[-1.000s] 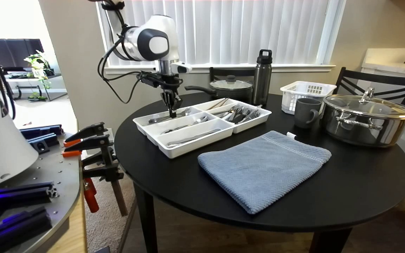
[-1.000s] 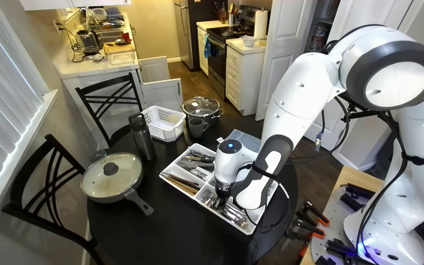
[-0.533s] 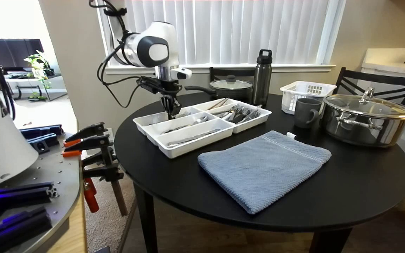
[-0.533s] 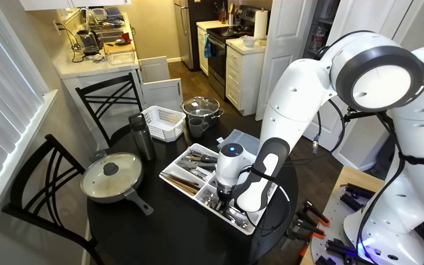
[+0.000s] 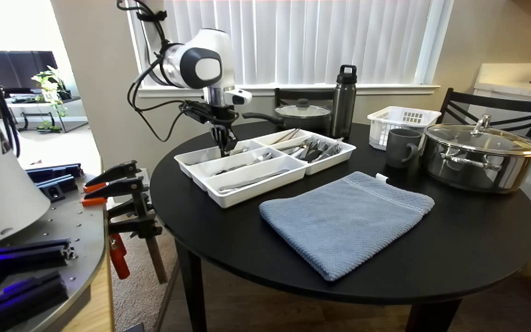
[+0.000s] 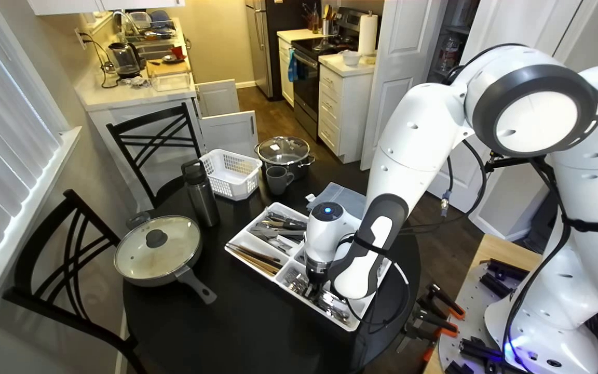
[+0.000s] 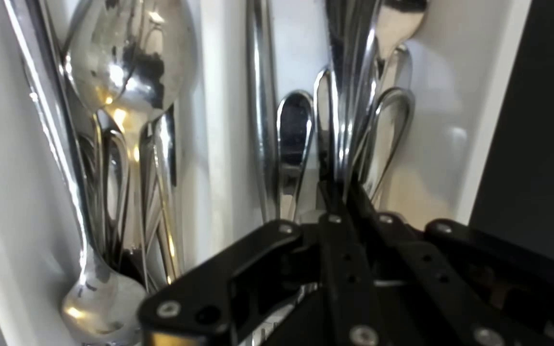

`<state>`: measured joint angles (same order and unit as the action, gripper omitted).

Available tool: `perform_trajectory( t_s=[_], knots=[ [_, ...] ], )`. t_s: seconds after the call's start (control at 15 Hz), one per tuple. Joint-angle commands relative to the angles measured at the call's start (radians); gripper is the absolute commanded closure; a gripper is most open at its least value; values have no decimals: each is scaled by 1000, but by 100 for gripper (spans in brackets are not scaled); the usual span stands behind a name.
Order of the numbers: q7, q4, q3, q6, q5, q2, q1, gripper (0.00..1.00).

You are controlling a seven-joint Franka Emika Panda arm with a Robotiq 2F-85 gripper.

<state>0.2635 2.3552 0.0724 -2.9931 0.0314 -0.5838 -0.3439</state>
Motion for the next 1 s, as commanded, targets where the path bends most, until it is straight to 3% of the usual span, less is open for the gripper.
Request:
perform_trajectory(
  t_s=[0.0,0.27,0.33,0.4,0.47,0.67,0.93],
  knots=[
    [-24,12,16,-17,12,12,18,98],
    [-17,22,7,-4,10,47,10,98],
    [-17,19,9,2,12,53,13,71],
    [-23,14,13,7,10,54,17,67],
    [-25,12,12,4,9,54,17,93],
    [-32,7,30,5,16,53,34,100],
    [-31,6,42,8,20,47,49,100]
  ],
)
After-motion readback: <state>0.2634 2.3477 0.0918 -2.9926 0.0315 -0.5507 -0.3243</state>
